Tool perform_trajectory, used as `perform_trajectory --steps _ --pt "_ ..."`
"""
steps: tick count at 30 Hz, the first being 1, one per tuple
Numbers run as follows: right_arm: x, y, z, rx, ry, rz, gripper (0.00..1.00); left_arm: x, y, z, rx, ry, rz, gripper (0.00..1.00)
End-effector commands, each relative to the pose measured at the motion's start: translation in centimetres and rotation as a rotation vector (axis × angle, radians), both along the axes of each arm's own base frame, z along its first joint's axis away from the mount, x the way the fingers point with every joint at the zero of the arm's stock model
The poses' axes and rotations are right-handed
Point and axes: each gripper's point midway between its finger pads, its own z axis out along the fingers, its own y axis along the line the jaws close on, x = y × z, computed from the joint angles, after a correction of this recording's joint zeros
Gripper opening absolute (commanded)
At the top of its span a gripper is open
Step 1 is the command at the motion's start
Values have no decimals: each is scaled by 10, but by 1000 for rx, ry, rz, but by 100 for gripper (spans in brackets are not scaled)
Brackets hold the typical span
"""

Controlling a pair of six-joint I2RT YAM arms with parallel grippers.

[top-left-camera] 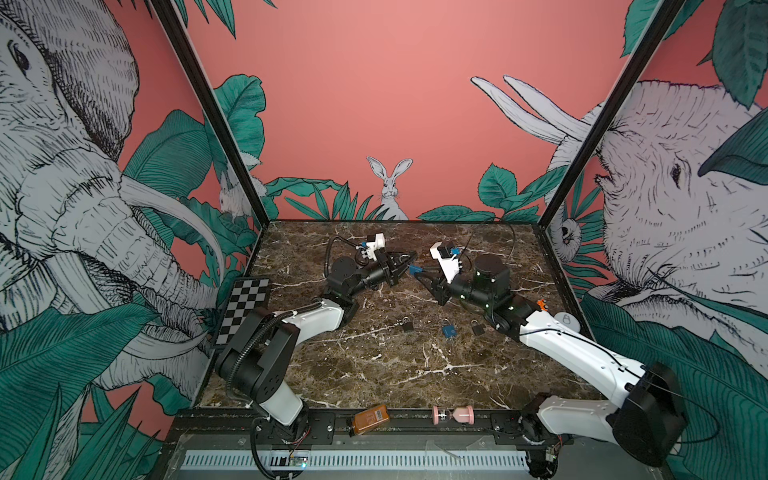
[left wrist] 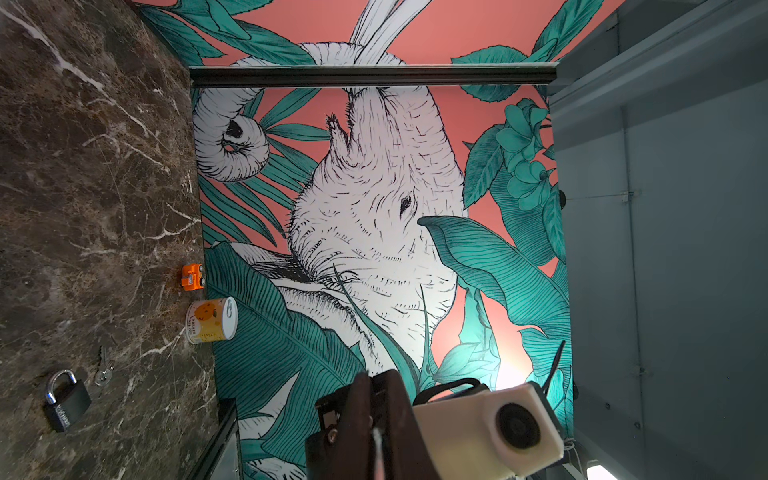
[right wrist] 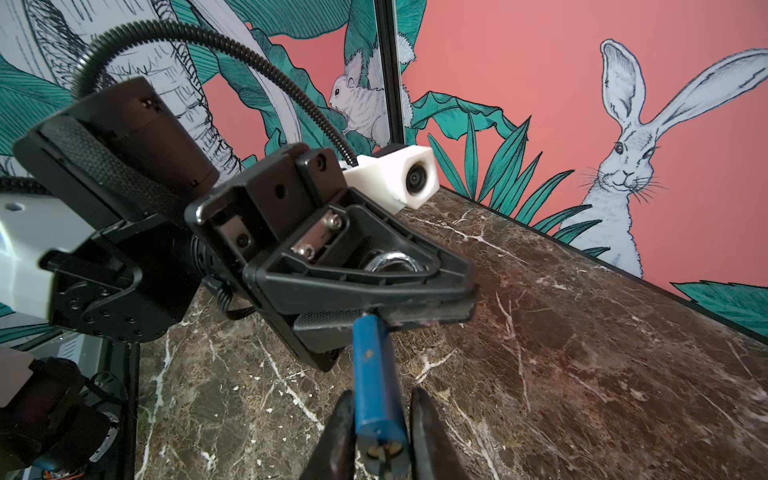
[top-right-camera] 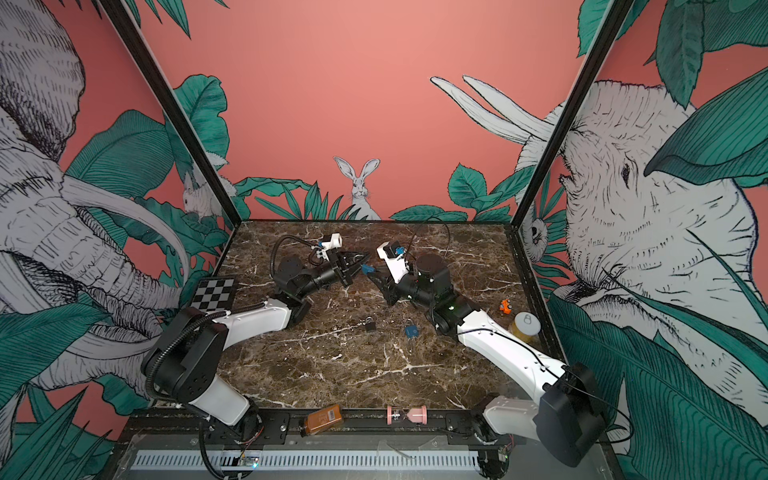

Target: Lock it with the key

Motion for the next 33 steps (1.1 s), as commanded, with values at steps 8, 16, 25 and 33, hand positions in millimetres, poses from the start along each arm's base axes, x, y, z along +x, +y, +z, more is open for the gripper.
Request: perform_trajectory --steps 8,16,25,33 --pt "1 7 19 63 -35 18 11 -9 -4 27 -47 -81 -28 0" --pt "13 -9 13 85 56 -95 0 14 21 -3 101 -119 75 77" --pt "-1 -41 0 164 337 -191 0 48 81 -56 523 -331 253 84" --pt "-29 -74 -38 124 605 -287 0 36 82 -85 678 -357 172 77"
